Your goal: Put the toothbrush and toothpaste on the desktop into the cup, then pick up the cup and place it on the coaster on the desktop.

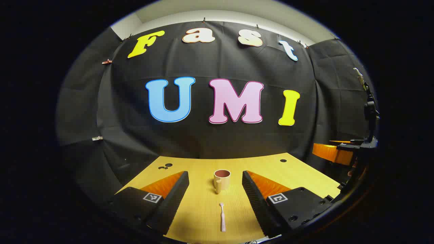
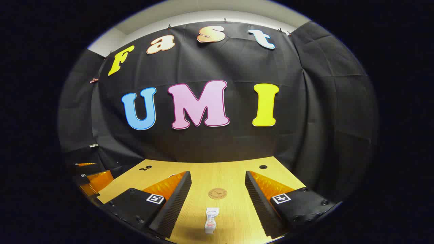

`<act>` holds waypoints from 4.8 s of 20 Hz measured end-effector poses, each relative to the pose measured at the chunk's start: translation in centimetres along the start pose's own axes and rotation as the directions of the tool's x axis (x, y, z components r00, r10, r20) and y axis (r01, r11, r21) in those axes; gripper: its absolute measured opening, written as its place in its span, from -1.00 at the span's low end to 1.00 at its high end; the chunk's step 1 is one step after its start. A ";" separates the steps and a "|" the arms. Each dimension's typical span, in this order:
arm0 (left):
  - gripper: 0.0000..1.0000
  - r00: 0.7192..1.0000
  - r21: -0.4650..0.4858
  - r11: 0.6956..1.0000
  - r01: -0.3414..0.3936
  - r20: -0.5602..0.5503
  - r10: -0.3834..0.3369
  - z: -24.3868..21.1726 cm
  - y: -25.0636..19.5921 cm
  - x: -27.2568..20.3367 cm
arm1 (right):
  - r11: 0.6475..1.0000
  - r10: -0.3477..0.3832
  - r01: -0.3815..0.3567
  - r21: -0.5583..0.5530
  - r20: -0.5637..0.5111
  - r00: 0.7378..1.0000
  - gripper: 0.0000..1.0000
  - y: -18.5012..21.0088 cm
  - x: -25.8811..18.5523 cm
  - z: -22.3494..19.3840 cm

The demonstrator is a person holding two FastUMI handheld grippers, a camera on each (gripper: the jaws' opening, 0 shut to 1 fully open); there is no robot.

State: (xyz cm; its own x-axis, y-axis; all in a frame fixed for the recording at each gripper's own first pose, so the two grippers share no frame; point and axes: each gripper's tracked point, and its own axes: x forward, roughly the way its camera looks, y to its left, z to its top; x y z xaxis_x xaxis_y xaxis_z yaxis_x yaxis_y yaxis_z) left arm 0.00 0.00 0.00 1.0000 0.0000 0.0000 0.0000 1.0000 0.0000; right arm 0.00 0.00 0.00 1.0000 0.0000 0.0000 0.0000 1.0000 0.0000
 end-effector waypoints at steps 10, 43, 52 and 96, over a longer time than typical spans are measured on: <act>0.96 1.000 -0.011 1.000 -0.014 -0.019 0.014 -1.0 0.7 -0.1 | 1.000 -0.006 0.007 0.002 -0.063 0.998 0.96 -0.3 0.2 -1.7; 0.96 0.940 -0.047 0.968 -0.248 -0.253 0.228 -8.9 6.4 -1.5 | 0.999 0.026 -0.045 -0.025 -0.512 0.859 0.98 1.1 9.4 -15.8; 0.96 0.895 -0.023 0.945 -0.326 -0.330 0.301 -11.1 6.3 -1.3 | 0.993 0.041 -0.107 -0.051 -0.700 0.713 0.99 1.7 10.1 -24.5; 0.94 0.877 -0.003 0.954 -0.299 -0.396 0.273 -14.1 4.4 0.5 | 0.999 0.025 0.033 0.042 -0.918 0.396 -0.35 0.4 7.4 -31.7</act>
State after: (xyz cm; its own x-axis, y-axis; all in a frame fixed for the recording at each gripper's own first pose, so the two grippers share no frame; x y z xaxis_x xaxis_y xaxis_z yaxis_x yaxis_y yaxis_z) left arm 0.50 4.41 -14.07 0.8765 0.2731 -0.3964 -0.2987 0.9544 -0.0030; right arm 7.42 0.41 -31.71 0.3963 0.0251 -0.9178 0.0333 0.9986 0.0417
